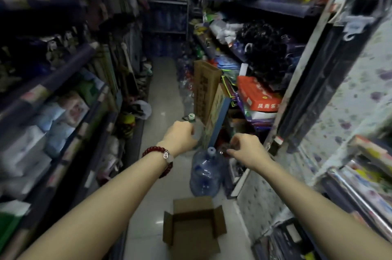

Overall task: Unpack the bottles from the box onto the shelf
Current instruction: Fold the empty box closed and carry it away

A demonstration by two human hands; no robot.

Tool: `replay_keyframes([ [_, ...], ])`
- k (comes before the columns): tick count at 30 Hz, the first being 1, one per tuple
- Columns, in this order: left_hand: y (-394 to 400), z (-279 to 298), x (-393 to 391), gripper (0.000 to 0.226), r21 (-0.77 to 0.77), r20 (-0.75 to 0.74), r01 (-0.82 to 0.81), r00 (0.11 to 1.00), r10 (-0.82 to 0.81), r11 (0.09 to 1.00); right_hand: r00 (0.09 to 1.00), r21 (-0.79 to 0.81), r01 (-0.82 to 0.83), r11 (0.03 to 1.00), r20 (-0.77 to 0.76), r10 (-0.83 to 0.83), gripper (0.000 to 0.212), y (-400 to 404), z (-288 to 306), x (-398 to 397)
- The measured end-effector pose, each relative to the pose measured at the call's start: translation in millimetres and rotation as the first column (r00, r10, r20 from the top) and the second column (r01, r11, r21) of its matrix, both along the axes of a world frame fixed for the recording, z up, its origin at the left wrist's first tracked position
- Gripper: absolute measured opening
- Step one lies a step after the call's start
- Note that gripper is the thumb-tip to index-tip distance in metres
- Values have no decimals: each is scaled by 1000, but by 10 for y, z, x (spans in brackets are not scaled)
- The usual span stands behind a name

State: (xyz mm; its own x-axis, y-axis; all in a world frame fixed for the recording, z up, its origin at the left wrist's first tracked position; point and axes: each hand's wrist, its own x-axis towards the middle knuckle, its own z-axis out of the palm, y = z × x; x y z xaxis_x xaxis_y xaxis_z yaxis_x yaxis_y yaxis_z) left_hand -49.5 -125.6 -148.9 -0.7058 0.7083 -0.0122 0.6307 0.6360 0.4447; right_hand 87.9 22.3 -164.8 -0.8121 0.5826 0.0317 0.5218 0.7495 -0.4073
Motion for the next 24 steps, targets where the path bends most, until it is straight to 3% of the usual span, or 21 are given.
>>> replay_keyframes([
  [6, -73, -682, -255, 35, -84, 98, -104, 989, 112, 991, 991, -31, -92, 995, 99, 95, 17, 23, -712, -373],
  [13, -152, -1927, -340, 39, -193, 212, -221, 942, 260, 956, 959, -158, -173, 972, 197, 203, 13, 146, -1812, -721],
  [20, -135, -3569, -383, 35, -286, 263, -234, 913, 311, 929, 943, -219, -155, 963, 256, 210, 23, 163, -3505, -717],
  [24, -153, -4644, -431, 30, -314, 262, -246, 906, 333, 917, 932, -248, -164, 955, 277, 232, 8, 208, -4621, -643],
])
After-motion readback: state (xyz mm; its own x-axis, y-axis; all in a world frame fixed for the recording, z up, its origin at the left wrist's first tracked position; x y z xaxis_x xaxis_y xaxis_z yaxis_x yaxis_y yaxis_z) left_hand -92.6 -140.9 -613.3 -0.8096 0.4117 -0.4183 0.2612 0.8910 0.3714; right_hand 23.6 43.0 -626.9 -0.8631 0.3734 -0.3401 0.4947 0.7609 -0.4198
